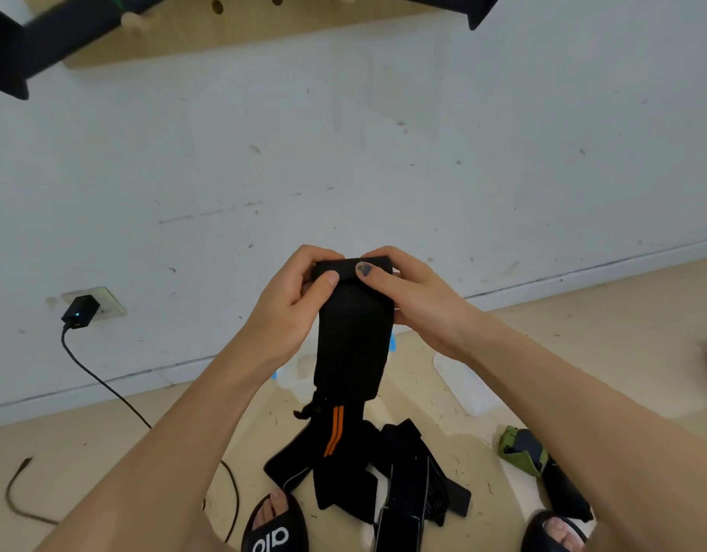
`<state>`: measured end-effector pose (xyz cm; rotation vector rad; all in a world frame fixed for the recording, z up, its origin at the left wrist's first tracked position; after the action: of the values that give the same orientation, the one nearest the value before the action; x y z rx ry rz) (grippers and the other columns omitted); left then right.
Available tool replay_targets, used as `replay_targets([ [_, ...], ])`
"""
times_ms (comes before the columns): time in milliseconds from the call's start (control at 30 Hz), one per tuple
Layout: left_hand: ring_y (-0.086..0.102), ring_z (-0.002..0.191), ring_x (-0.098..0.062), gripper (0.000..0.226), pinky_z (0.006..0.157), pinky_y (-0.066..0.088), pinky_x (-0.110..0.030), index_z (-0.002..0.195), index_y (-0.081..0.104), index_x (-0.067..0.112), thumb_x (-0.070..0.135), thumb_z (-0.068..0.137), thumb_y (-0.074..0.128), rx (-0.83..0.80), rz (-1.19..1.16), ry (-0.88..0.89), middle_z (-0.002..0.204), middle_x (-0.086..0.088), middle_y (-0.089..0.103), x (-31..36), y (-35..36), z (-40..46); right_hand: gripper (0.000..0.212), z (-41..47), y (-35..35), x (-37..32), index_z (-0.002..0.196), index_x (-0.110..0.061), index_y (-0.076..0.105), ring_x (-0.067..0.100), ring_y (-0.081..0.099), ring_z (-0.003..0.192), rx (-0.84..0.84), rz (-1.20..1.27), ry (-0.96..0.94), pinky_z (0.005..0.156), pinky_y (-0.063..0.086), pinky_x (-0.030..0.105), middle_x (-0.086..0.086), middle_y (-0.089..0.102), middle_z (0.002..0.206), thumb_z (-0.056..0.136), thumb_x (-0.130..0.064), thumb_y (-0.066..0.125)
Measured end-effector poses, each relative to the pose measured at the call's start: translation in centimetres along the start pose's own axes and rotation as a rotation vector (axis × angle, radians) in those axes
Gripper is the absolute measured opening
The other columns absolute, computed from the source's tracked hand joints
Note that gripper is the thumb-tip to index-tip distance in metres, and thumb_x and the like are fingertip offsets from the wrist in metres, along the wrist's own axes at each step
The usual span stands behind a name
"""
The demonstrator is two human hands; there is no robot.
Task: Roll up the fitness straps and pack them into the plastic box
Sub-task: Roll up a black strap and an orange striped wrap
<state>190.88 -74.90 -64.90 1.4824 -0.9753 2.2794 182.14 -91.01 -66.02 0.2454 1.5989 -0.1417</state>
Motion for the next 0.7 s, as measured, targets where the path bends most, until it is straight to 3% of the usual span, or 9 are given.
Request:
replay_targets([
  [100, 0.065, 0.104, -0.003, 0.021, 0.092, 0.053, -0.024, 0.120, 0.063, 0.025, 0.015, 0.108, 0.049, 0.002, -0.023, -0.025, 0.105, 0.016, 0.069, 0.17, 0.01, -0.09, 0.019, 0.12, -0.10, -0.13, 0.115, -0.007, 0.066, 0.023, 0.073, 0.090, 0.036, 0.016, -0.094, 0.073, 0.058, 0.030, 0.014, 0.073, 0.100, 0.102, -0.020, 0.065],
  [200, 0.065, 0.109, -0.012, 0.020, 0.103, 0.053, -0.043, 0.118, 0.066, 0.030, 0.026, 0.106, 0.050, -0.051, -0.084, -0.101, 0.107, 0.010, 0.069, 0.02, 0.02, -0.19, 0.015, 0.08, 0.01, 0.01, 0.112, -0.006, 0.067, 0.023, 0.071, 0.090, 0.040, -0.008, -0.146, 0.074, 0.057, 0.031, 0.017, 0.072, 0.100, 0.101, -0.017, 0.066],
  [267, 0.065, 0.110, -0.018, 0.021, 0.103, 0.053, -0.048, 0.116, 0.066, 0.030, 0.032, 0.101, 0.051, -0.092, -0.077, -0.090, 0.107, 0.005, 0.069, 0.16, 0.05, -0.32, 0.015, -0.01, -0.02, 0.13, 0.112, -0.007, 0.067, 0.025, 0.070, 0.092, 0.039, -0.035, -0.160, 0.078, 0.058, 0.034, 0.021, 0.070, 0.102, 0.101, -0.017, 0.066],
  [467, 0.064, 0.097, -0.005, 0.019, 0.085, 0.054, -0.022, 0.116, 0.064, 0.026, 0.013, 0.105, 0.053, -0.087, -0.028, -0.002, 0.100, 0.013, 0.067, 0.34, 0.20, -0.35, 0.017, -0.24, -0.35, -0.03, 0.117, -0.009, 0.065, 0.023, 0.071, 0.089, -0.007, -0.016, -0.133, 0.071, 0.056, 0.028, 0.021, 0.071, 0.101, 0.102, -0.016, 0.064],
  [567, 0.065, 0.103, -0.012, 0.021, 0.085, 0.054, -0.023, 0.114, 0.064, 0.024, 0.009, 0.104, 0.054, -0.058, -0.009, 0.032, 0.103, 0.010, 0.068, 0.31, 0.12, -0.36, 0.021, -0.49, -0.08, 0.07, 0.121, -0.014, 0.064, 0.023, 0.075, 0.094, -0.051, -0.007, -0.054, 0.077, 0.061, 0.032, 0.019, 0.073, 0.106, 0.103, -0.024, 0.063],
  [700, 0.065, 0.105, -0.014, 0.027, 0.087, 0.054, -0.027, 0.109, 0.062, 0.028, 0.002, 0.102, 0.055, 0.008, -0.040, 0.057, 0.104, 0.012, 0.068, 0.35, 0.00, -0.21, 0.026, -0.63, 0.27, 0.12, 0.123, -0.029, 0.065, 0.013, 0.076, 0.101, -0.046, -0.080, 0.015, 0.086, 0.064, 0.037, 0.000, 0.078, 0.110, 0.103, -0.045, 0.057],
])
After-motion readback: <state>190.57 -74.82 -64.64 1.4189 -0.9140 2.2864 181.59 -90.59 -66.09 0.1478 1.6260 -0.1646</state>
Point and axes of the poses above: each hand's wrist, its own z-axis towards the middle knuckle, its own y-axis out of the palm, x = y × z, the point moved 2 cm from there along z, towards the middle knuckle
